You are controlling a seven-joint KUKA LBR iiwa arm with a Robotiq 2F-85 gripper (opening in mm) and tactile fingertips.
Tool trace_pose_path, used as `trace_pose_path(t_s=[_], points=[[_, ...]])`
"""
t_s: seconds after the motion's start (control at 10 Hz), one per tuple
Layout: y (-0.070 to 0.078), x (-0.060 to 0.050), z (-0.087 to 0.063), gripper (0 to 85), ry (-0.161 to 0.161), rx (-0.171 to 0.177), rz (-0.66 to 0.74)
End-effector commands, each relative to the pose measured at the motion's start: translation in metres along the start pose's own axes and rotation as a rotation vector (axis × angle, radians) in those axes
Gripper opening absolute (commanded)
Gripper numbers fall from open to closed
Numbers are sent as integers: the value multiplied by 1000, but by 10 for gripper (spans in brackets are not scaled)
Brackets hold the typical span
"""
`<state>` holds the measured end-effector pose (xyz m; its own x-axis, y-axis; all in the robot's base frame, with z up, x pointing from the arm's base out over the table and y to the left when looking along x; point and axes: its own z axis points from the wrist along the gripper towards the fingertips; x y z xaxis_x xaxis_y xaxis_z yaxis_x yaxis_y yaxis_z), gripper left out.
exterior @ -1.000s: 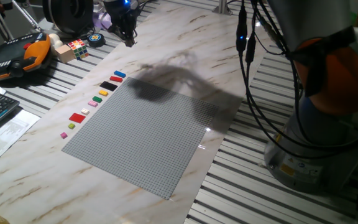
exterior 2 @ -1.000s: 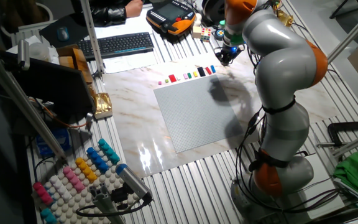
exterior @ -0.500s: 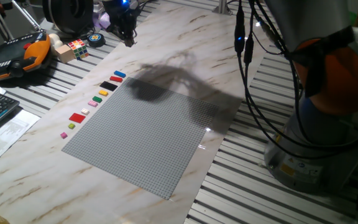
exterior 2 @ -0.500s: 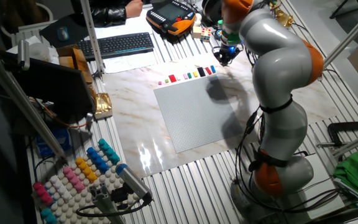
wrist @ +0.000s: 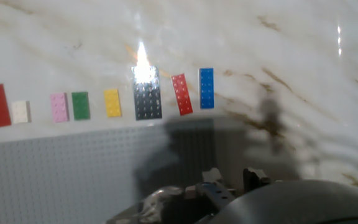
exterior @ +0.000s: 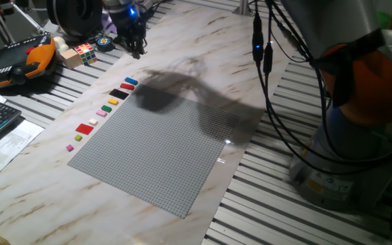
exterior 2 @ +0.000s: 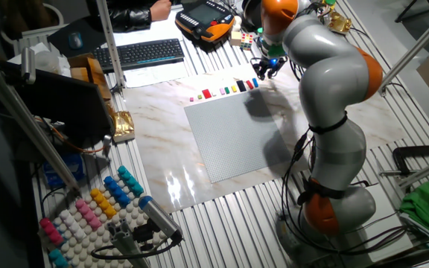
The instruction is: Build with small Lego blocks
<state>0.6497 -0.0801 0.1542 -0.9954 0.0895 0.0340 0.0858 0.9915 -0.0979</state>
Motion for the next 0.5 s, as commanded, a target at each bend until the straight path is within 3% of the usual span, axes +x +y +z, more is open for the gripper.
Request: trace_pose_path(t_s=[0.0,0.4], points=[[-1,-3,4,347,-1,-4,1],[5,-23,30,367,-29,-25,-12]])
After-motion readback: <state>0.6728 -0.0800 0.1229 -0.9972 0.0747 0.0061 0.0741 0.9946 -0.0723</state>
